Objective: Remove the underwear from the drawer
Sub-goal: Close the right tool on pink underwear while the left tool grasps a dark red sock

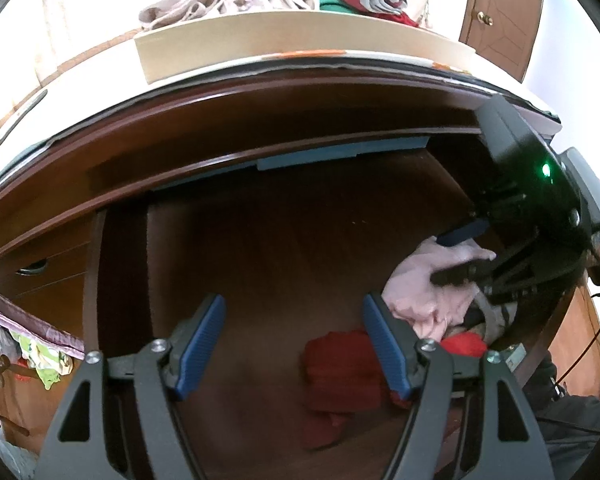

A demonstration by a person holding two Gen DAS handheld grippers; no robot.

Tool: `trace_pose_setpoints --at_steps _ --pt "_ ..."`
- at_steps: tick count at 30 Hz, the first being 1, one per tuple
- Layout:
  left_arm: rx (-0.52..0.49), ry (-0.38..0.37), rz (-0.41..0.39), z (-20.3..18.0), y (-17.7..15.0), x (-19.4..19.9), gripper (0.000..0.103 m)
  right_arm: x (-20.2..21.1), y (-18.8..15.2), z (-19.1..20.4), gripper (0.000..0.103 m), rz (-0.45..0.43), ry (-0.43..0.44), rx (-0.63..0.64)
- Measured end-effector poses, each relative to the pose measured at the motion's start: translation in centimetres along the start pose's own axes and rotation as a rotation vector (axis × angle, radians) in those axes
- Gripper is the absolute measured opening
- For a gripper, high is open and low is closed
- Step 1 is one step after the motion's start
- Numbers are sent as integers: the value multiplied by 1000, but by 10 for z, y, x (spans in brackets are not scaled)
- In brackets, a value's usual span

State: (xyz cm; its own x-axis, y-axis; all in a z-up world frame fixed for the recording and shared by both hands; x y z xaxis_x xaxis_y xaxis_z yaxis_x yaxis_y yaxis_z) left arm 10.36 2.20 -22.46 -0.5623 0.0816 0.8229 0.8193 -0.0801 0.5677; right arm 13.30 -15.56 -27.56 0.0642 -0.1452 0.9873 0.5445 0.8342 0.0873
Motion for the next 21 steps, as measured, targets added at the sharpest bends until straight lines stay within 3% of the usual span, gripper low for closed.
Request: trace_pose_setpoints --at_steps 6,14,16,18,21 --pt "-25 4 29 -4 3 -2 72 9 -5 -12 27 -46 3 -38" --pt "-63 23 71 -12 9 -9 72 24 -8 -38 30 -123 3 -196" --pt "-75 13 85 -17 8 -12 72 30 -7 -34 39 -155 13 -184" --pt "-73 -2 101 -20 8 -15 72 38 -7 -25 60 -182 -6 -151" --pt "-97 -24 143 -27 6 -21 72 42 -4 -8 66 -176 5 -76"
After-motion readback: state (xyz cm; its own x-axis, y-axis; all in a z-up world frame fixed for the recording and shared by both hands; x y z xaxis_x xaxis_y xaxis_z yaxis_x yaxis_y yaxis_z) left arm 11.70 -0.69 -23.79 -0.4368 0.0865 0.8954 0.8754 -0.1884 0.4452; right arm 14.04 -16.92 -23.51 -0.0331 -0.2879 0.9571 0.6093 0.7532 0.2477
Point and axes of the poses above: each gripper's, at about its wrist camera, not at the fingertips, and x roughly against the way its jaws point, z to its left, y to its top, the point moved 6 cm from there along -x, roughly the way its jaws point, and after that the axes turned 1 degree about y, right-handed, at the moved point
